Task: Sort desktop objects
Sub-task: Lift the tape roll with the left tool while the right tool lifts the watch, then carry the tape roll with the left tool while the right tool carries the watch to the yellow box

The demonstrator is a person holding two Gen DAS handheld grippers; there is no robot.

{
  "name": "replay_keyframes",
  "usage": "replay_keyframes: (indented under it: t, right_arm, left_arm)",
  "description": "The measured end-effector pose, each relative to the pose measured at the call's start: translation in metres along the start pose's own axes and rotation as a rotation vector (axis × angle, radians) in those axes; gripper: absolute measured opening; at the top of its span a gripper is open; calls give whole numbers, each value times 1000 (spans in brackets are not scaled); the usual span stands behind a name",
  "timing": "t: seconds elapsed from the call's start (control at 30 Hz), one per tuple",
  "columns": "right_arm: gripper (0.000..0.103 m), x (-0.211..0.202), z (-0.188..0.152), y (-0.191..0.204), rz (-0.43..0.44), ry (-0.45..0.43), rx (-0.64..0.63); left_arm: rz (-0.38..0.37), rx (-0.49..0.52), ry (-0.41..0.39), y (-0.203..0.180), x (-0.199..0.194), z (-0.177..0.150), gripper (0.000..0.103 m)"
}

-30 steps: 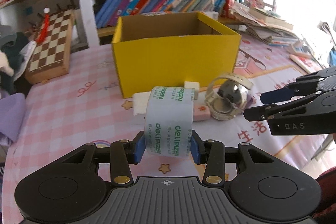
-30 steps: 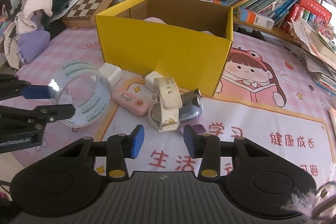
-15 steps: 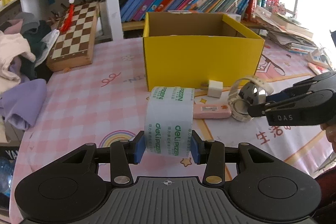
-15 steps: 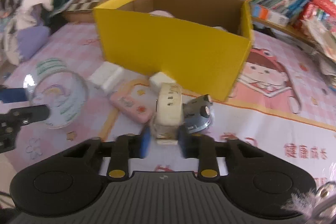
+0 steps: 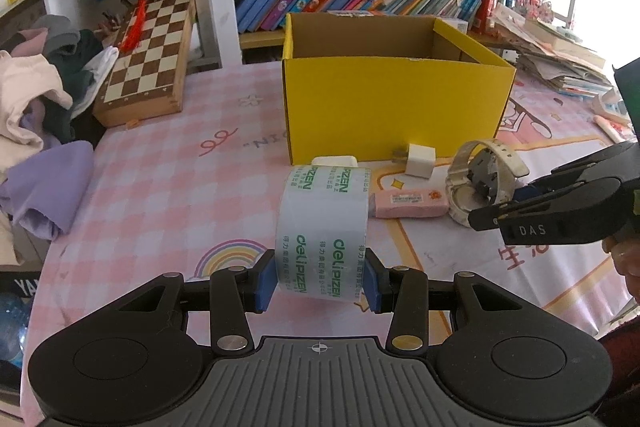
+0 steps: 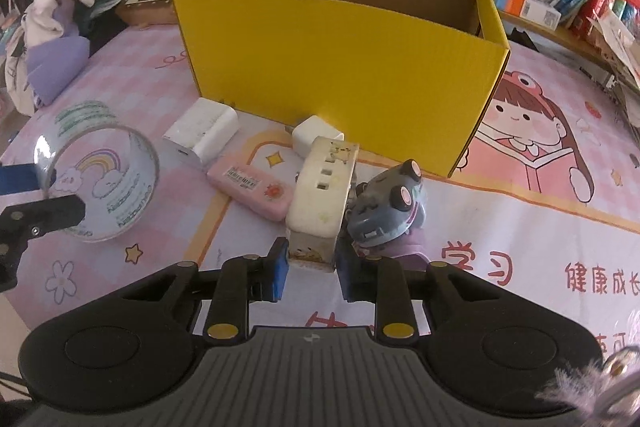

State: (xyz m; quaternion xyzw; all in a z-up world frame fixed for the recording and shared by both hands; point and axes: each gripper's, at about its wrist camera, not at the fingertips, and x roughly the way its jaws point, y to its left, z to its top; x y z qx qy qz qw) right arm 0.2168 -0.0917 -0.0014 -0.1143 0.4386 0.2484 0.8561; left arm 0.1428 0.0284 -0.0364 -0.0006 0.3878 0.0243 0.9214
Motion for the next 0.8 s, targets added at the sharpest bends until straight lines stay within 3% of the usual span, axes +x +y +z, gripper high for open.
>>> replay_keyframes:
  t: [0.4, 0.8]
  right_arm:
    - [22, -9, 1, 2, 1, -15, 1]
    - [22, -45, 0, 15, 8, -76, -19]
  left_arm:
    - [-8, 14, -16, 2, -4, 1, 42]
    - [-38, 43, -58, 3, -13, 4, 42]
